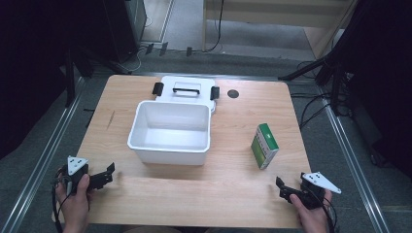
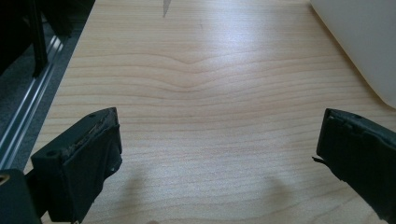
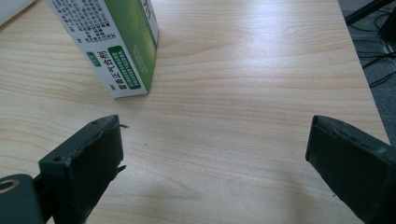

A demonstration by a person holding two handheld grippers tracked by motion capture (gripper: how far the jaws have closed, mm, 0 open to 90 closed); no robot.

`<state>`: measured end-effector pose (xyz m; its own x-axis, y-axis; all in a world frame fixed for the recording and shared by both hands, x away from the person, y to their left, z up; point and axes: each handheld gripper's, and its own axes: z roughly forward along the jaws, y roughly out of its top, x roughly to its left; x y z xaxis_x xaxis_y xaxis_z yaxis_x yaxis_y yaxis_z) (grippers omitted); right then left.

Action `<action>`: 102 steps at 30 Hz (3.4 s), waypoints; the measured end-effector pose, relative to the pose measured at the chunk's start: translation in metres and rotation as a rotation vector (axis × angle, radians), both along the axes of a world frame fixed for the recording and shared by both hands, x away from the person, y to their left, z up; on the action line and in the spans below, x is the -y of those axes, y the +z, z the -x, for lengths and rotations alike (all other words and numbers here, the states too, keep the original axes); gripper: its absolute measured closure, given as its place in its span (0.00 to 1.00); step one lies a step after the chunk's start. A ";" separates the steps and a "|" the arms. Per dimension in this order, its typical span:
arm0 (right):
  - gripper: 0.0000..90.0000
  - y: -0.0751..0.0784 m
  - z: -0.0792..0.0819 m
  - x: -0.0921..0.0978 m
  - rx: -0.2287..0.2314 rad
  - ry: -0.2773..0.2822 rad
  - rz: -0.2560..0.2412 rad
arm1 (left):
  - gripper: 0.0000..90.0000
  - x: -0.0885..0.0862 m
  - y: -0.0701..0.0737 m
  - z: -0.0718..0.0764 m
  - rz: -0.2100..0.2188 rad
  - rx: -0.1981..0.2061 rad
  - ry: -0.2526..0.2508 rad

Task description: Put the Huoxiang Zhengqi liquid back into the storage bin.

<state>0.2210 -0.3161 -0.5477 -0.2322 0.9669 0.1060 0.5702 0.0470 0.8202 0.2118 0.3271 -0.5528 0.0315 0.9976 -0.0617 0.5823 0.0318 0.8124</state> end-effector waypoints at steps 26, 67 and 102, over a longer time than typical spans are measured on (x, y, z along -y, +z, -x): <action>0.10 0.012 -0.008 -0.014 -0.133 0.018 0.068 | 0.01 -0.003 0.000 0.000 0.022 -0.004 -0.003; 0.19 0.121 -0.076 -0.096 -0.593 0.239 0.379 | 0.01 -0.005 -0.001 -0.002 0.055 -0.021 -0.011; 0.47 0.142 -0.143 -0.106 -0.665 0.166 0.356 | 0.01 -0.006 -0.001 -0.003 0.064 -0.028 -0.024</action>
<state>0.3640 -0.2102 -0.4057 -0.3732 0.9270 -0.0366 0.9002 0.3714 0.2273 0.2146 0.3332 -0.5537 0.0528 0.9906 -0.1262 0.6061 0.0686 0.7924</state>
